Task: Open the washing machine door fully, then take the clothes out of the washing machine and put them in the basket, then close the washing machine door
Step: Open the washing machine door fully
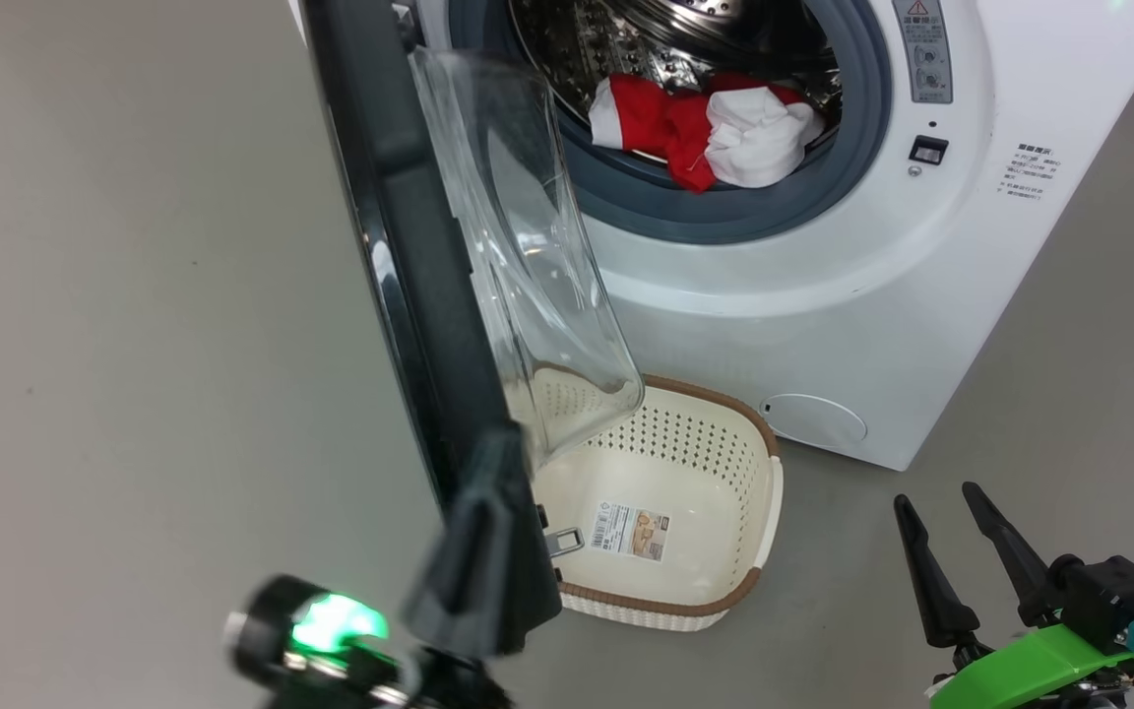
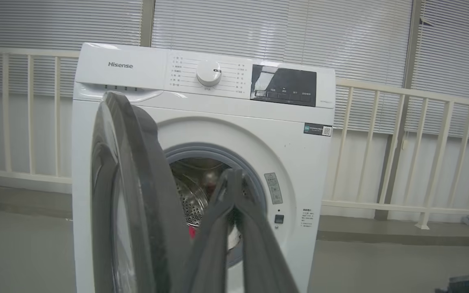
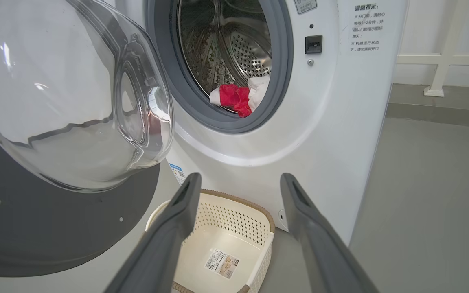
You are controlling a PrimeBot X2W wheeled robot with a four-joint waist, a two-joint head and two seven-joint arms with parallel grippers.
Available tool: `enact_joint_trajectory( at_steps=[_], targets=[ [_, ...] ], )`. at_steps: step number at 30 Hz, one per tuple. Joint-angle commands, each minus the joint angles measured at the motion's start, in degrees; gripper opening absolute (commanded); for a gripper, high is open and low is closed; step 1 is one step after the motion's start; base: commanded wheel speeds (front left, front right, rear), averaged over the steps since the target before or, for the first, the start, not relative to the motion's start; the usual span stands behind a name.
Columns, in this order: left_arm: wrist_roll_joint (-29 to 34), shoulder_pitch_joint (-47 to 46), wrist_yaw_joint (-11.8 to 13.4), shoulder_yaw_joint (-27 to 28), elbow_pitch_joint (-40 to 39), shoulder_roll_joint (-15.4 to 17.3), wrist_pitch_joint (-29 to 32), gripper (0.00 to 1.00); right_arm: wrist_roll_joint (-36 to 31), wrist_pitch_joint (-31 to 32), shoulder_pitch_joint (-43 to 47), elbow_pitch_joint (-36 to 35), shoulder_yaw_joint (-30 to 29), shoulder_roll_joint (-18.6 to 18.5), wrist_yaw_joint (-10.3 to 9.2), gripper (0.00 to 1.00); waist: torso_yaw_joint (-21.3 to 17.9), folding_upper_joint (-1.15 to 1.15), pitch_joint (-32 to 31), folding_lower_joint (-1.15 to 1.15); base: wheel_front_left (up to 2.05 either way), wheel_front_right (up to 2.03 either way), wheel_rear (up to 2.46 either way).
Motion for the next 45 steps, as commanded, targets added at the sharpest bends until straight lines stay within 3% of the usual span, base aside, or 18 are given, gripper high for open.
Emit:
enact_joint_trajectory(
  at_steps=[1, 8, 13, 21, 33, 45],
  targets=[
    [-0.38, -1.45, -0.48, -0.09, -0.39, 0.45, -0.26, 0.00, -0.74, -0.38, -0.73, -1.39, 1.23, -0.66, 0.37, 1.00, -0.10, 0.00, 0.11, 0.00, 0.00, 0.00, 0.00],
    [-5.79, -0.26, -2.72, -8.24, 11.79, 0.45, -0.26, 0.00, -0.69, -0.38, -1.30, -1.13, 2.05, -0.65, 0.37, 1.00, -0.60, 0.00, 0.43, 0.00, 0.00, 0.00, 0.00],
    [-9.45, -1.31, -2.39, -7.35, 19.48, 0.45, -0.26, 0.00, -0.60, -0.38, -1.63, -1.04, 2.00, -0.66, 0.37, 1.00, -0.72, 0.00, 0.58, 0.00, 0.00, 0.00, 0.00],
    [-11.82, -2.18, -1.60, -4.15, 22.67, 0.45, -0.26, 0.00, -0.58, -0.38, -1.69, -1.06, 1.88, -0.67, 0.37, 1.00, -0.42, 0.00, 0.55, 0.00, 0.00, 0.00, 0.00],
    [-10.36, 0.55, 1.12, 5.26, 23.04, 0.45, -0.26, 0.00, -0.70, -0.38, -1.24, -0.97, 2.35, -0.21, 0.37, 1.00, 0.72, 0.00, -0.02, 0.00, 0.00, 0.00, 0.00],
    [-7.65, 1.45, 1.82, 18.92, 23.95, 0.45, -0.26, 0.00, -0.55, -0.38, -1.32, -1.03, 3.36, -0.55, 0.37, 1.00, 0.54, 0.00, 0.23, 0.00, 0.00, 0.00, 0.00]
  ],
)
